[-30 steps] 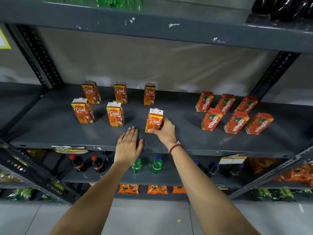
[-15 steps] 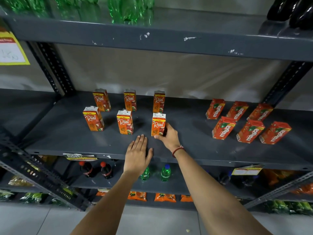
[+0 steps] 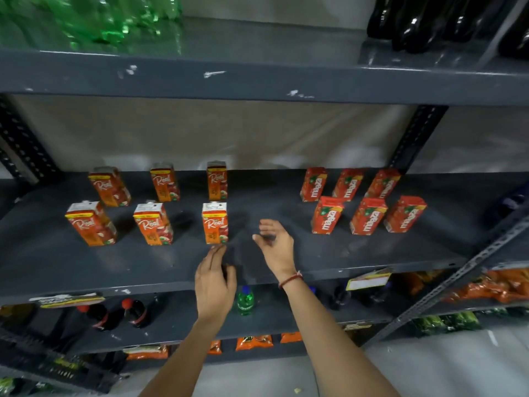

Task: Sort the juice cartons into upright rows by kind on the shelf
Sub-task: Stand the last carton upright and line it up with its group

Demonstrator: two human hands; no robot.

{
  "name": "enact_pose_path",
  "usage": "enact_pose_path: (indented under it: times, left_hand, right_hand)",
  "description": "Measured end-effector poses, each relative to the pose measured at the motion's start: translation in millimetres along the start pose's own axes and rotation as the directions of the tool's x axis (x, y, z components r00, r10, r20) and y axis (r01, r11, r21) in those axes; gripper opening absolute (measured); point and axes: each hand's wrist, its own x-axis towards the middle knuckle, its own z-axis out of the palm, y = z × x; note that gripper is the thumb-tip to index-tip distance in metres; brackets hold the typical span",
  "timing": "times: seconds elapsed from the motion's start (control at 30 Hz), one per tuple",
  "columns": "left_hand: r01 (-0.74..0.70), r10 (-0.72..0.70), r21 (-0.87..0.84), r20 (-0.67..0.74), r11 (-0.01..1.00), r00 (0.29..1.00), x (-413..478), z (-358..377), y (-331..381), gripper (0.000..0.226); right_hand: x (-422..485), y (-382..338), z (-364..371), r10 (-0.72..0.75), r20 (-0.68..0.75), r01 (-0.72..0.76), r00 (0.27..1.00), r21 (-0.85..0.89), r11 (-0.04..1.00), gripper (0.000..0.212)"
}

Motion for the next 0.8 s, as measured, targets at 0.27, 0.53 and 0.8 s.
enact_pose_path:
  times: [0.27,0.53,0.8]
  left_hand:
    - [-0.008,0.036,-0.153,0.179,0.988,0.983,9,92,110,0.058]
    - [0.159,-0.143,-0.115,0.133,0.981,0.981,30,160,159,0.096]
    - [0.255,-0.255,-0.01,-0.07,0.967,0.964,32,186,166,0.047]
  right_hand:
    - [-3,48,-142,0.01,-0.549,-0.062,0.836,-0.076,0.995,0.022]
    - [38,67,-199,0.108,-0.347,-0.207,0.932,-0.263,0.942,0.077]
    - [54,77,-196,0.077,-0.321,-0.172,0.944,-0.278,0.945,0.049]
